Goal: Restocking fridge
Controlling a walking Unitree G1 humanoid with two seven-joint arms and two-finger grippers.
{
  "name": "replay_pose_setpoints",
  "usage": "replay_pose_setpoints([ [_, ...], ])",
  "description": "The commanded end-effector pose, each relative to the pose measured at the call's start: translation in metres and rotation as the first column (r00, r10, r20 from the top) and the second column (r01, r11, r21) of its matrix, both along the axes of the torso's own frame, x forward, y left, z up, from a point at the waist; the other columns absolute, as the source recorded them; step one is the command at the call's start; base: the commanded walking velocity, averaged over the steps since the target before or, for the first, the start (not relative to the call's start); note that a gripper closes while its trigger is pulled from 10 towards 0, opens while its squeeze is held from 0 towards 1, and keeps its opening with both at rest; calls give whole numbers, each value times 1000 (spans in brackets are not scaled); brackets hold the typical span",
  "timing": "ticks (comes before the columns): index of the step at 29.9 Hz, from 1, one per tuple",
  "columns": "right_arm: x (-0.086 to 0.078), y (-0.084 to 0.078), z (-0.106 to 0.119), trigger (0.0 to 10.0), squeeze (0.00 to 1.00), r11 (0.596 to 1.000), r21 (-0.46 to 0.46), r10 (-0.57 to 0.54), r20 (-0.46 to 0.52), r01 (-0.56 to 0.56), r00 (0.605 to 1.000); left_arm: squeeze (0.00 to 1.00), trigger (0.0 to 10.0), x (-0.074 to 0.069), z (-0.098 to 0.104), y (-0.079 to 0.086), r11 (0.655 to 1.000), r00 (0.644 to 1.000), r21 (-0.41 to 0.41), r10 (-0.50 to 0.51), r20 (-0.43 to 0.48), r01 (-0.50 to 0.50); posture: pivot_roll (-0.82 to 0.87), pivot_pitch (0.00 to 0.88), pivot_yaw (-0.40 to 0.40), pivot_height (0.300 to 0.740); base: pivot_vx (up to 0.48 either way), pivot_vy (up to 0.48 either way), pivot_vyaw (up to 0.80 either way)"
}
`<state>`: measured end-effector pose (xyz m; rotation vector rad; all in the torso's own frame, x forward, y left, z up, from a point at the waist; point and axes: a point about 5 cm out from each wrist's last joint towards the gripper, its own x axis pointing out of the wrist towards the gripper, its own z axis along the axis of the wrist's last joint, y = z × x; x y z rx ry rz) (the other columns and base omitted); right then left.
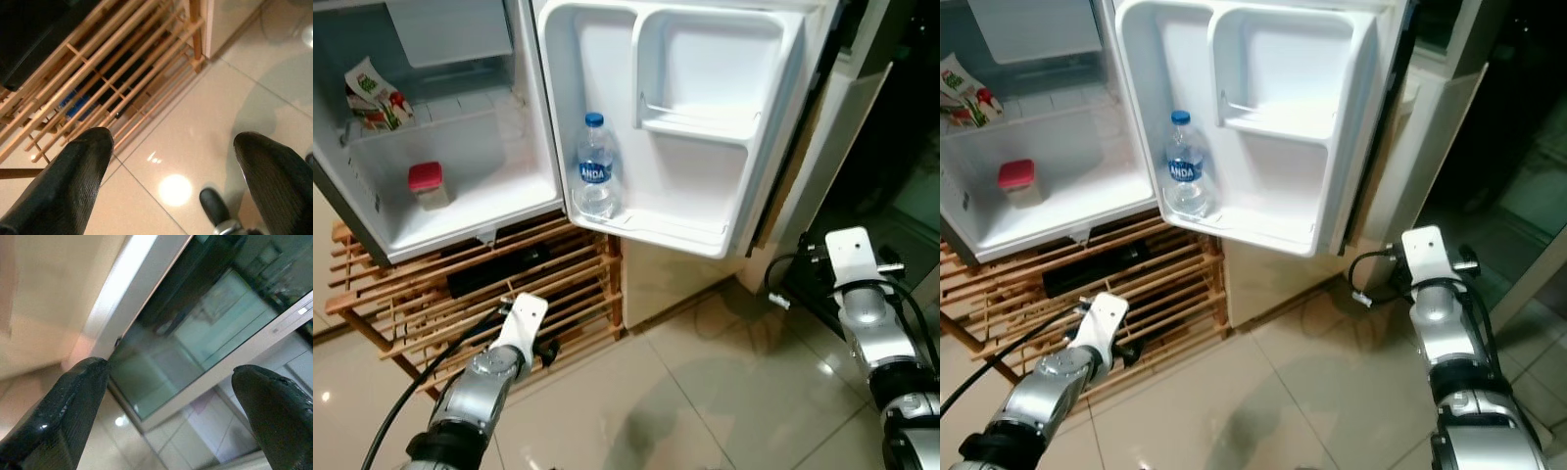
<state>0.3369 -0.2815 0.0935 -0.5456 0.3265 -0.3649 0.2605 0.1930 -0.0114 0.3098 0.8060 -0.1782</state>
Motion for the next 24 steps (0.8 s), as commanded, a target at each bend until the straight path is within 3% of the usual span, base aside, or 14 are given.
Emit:
replay_pose_setpoints([
  [1,9,3,12,10000,0,1000,5,2,47,-2,999,0,10000,5,1,-1,999,1000,30,-22,6,21,-71,0,37,740,0,0,0],
  [6,40,27,45,10000,0,995,72,59,108,-67,992,0,10000,7,-3,-5,996,998,54,-70,-9,70,-69,0,41,740,0,0,0],
  [10,46,35,51,10000,0,988,126,79,114,-93,990,0,10000,8,-4,-5,996,997,55,-72,-7,72,-64,0,38,740,0,0,0],
  [11,50,41,55,10000,0,973,196,97,122,-119,988,0,10000,9,-6,-5,996,998,58,-67,-7,68,-60,0,35,740,0,0,0],
  [13,53,46,56,10000,0,963,231,116,123,-142,986,0,10000,8,-7,-4,996,998,61,-63,-12,64,-58,0,34,740,0,0,0],
  [17,58,75,52,10000,0,889,375,236,120,-264,964,0,10000,4,-13,0,996,998,73,-54,-30,56,-59,0,35,740,0,0,0],
  [24,63,122,53,10000,0,800,421,404,150,-429,902,0,10000,3,-18,-1,995,997,79,-62,-45,65,-67,0,42,740,0,0,0],
])
